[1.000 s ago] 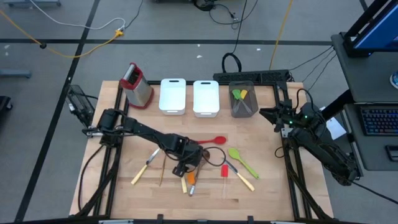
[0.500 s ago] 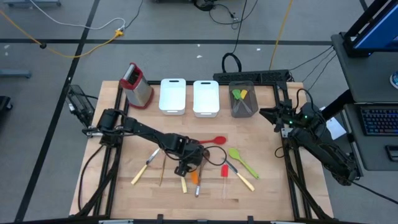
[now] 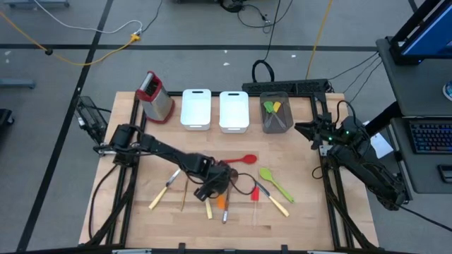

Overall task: Pick & Place Kitchen Items
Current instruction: Put the orange silicone spatula into the black bin

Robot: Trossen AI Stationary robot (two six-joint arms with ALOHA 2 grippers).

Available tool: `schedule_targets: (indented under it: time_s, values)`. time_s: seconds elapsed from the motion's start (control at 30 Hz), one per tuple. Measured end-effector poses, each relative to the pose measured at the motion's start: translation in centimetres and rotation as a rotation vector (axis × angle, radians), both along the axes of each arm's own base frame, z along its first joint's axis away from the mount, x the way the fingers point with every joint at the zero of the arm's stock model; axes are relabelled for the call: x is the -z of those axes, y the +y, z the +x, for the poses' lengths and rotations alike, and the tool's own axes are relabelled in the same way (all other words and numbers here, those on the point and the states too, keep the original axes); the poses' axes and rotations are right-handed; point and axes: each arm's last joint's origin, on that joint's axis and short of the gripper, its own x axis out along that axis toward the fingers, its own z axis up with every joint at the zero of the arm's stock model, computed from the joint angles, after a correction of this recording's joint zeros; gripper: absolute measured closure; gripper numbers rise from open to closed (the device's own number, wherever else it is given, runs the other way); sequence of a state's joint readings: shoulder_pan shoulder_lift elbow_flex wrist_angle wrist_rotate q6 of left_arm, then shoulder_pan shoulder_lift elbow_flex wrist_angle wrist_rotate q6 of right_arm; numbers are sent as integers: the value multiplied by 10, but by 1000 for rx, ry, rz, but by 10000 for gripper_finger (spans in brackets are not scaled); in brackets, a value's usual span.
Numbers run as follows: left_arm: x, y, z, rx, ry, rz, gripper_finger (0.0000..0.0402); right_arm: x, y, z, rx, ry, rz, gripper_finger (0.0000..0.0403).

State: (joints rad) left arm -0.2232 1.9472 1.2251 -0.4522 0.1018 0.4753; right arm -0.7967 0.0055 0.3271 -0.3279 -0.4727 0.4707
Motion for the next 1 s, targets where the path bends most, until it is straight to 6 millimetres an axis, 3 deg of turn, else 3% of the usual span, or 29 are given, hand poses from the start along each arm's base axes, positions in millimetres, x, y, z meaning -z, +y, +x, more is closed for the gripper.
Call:
schedule_targets:
  time_s: [1.0]
  values:
    - [-1,-5,-1,-17,5,-13,128,0,0,0,1,-5,14,314]
